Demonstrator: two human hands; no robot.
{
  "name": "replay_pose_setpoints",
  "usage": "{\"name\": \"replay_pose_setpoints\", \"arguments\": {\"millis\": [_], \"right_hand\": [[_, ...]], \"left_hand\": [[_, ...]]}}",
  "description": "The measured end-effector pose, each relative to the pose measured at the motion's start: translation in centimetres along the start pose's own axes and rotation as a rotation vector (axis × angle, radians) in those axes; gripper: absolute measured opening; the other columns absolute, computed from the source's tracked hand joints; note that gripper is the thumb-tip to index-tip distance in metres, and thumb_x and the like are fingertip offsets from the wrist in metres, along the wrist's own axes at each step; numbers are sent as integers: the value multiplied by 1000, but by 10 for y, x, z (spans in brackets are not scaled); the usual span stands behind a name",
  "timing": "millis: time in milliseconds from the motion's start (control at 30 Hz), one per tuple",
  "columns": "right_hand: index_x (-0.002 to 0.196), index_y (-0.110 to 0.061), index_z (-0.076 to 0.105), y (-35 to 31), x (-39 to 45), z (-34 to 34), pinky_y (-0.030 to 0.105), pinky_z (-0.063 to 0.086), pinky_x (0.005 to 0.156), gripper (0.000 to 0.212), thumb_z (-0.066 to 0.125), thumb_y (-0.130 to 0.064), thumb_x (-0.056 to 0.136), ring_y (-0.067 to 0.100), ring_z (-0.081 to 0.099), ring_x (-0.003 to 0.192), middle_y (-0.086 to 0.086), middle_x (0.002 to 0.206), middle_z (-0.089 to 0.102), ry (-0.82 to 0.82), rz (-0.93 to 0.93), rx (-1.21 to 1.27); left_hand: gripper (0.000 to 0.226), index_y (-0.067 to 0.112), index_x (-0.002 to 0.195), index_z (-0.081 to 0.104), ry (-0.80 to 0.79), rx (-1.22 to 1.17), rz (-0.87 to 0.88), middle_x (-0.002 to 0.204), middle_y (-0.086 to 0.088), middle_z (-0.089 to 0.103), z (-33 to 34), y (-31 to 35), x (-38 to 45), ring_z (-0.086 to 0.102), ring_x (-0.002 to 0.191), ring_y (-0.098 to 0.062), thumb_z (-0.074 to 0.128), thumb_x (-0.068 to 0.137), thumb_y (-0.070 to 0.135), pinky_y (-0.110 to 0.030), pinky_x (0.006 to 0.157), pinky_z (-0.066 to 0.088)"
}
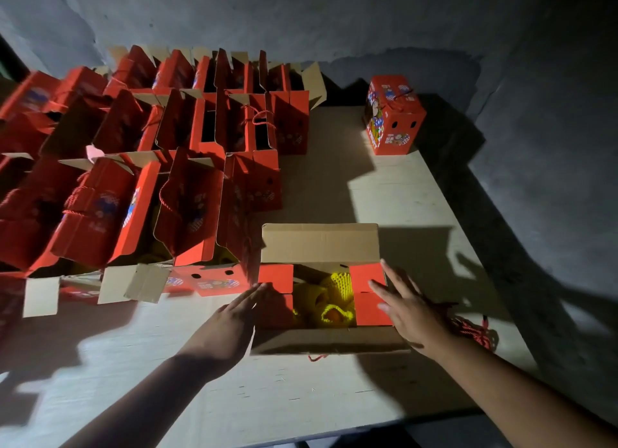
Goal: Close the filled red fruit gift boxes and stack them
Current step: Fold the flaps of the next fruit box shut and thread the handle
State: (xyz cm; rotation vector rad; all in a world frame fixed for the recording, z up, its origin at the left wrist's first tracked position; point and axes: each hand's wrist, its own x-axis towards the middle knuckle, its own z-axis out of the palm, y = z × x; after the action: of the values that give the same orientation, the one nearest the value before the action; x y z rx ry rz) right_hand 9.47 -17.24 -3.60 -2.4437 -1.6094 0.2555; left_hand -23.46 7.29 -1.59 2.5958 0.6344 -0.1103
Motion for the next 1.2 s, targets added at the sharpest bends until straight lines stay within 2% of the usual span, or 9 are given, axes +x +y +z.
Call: {"name": "replay_pose_setpoints", "arguments": {"millis": [67, 133, 233, 467, 600, 800, 867, 967, 1200], "right_hand": [[152, -28, 54, 4, -3, -2, 48, 39, 119, 69, 82, -21, 90, 30, 33, 155, 1, 173, 19, 39, -116, -146], [166, -32, 25, 11, -10, -1, 43, 17, 130, 80, 66, -16, 99, 17, 3, 162, -8, 176, -6, -74, -198, -196], [168, -32, 4, 19, -21, -3, 34, 1, 131, 85, 55, -17, 103, 8, -14, 160, -18, 173, -16, -178, -254, -181], [159, -47, 35, -3, -23, -29, 33, 34, 123, 76, 71, -53, 92, -7, 22, 153, -24, 166, 28, -172, 30, 380], [133, -53, 55, -22, -14, -28, 32, 58, 99, 50, 78, -52, 88, -3, 62, 120, -22, 131, 64, -63, 302, 612], [135, -22, 59, -35, 2, -23, 43, 53, 106, 52, 82, -27, 89, 10, 53, 130, -9, 142, 53, 87, 244, 406], [126, -16, 66, -35, 2, -23, 42, 50, 110, 41, 81, -32, 91, 10, 48, 133, -7, 146, 48, 76, 168, 297], [137, -21, 60, -34, -3, -20, 29, 41, 113, 70, 85, -53, 80, 4, 40, 135, -13, 153, 35, -19, 127, 279], [153, -28, 43, -25, -12, -13, 36, 44, 116, 89, 86, -53, 79, 8, 42, 136, -17, 150, 34, -63, 44, 121]], "left_hand": [[81, 43, 165, -7, -35, 18, 22, 171, 25, -14, -1, -1, 0, 25, 157, -17, 39, 105, 13, -35, 123, 35], [97, 46, 162, -14, -85, -15, 38, 165, 32, -25, -2, -2, -2, 3, 160, -5, 57, 101, 21, -31, 126, 28], [106, 48, 162, -11, -82, -134, 67, 166, 36, -19, -1, -4, -3, -11, 155, 7, 62, 89, 73, -26, 126, 19], [42, 68, 143, 38, 174, -375, 29, 149, 41, 41, -1, 6, 5, 39, 142, 5, 44, 101, 72, -35, 114, 45], [55, 59, 144, 44, 287, -469, -119, 133, 22, 65, 2, 13, 12, 63, 118, -11, 63, 93, 67, -39, 93, 60], [63, 45, 153, 39, 289, -213, -34, 162, 6, 35, 8, 13, 21, 46, 141, -22, 69, 99, 32, -41, 98, 58], [71, 39, 152, 39, 240, -120, 4, 160, 5, 30, 8, 13, 23, 42, 140, -23, 74, 91, 46, -39, 95, 57], [100, 33, 157, 33, 119, 6, 17, 156, 8, 31, 9, 11, 26, 36, 141, -19, 79, 75, 67, -40, 107, 50], [101, 35, 158, 32, 120, 117, 39, 143, 11, 47, 9, 14, 34, 44, 131, -18, 80, 74, 63, -38, 101, 50]]}}
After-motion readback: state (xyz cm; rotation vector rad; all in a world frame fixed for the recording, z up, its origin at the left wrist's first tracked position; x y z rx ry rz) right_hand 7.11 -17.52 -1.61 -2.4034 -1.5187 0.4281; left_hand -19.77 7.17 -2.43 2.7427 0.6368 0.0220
